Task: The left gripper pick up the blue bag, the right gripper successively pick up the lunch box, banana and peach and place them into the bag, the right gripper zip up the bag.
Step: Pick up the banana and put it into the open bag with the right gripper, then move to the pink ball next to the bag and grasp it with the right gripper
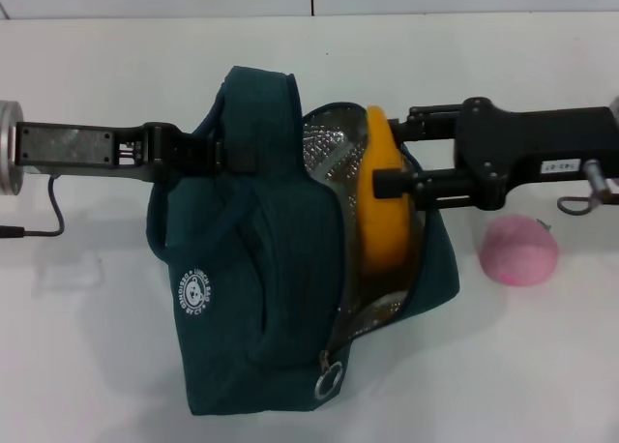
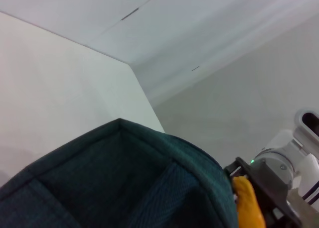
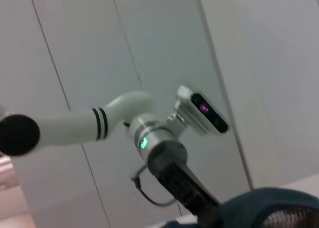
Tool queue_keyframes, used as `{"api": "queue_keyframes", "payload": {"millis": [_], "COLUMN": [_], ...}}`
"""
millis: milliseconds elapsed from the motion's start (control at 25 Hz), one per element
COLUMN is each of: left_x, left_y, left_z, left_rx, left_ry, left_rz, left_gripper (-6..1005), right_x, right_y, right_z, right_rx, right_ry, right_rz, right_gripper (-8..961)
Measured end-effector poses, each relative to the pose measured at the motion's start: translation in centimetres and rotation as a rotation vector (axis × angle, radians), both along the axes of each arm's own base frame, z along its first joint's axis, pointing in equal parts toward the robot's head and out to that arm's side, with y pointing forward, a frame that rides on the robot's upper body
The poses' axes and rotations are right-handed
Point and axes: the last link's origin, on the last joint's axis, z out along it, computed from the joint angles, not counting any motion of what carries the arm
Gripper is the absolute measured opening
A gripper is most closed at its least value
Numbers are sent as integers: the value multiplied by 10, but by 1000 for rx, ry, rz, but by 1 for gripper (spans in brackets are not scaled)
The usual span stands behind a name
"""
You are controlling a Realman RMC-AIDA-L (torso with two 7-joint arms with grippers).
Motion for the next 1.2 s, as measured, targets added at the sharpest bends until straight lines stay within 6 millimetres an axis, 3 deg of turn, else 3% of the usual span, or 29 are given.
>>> {"api": "queue_keyframes", "payload": {"millis": [280,560,640,680,880,1200], "left_x": [-2,-5,-5,-5,-5,-5], "left_y": [-1,-3,-3,-3,-3,-3], "left_z": [0,1,1,1,1,1], "left_rx": [1,5,6,6,6,4], "left_ry": [-1,0,1,1,0,0], "left_rz": [6,9,9,9,11,16], "left_gripper": [41,41,40,40,40,40], "right_x": [-11,-12,-10,-10,-5,7], "right_y": [1,3,5,5,8,8], "right_z": [-11,-5,-2,-2,9,43], "right_rx": [-14,15,35,35,86,158], "right_ry": [-88,-85,-84,-84,-62,8], "right_rz": [46,43,31,31,3,-46], "right_gripper": [701,720,872,872,871,870]}}
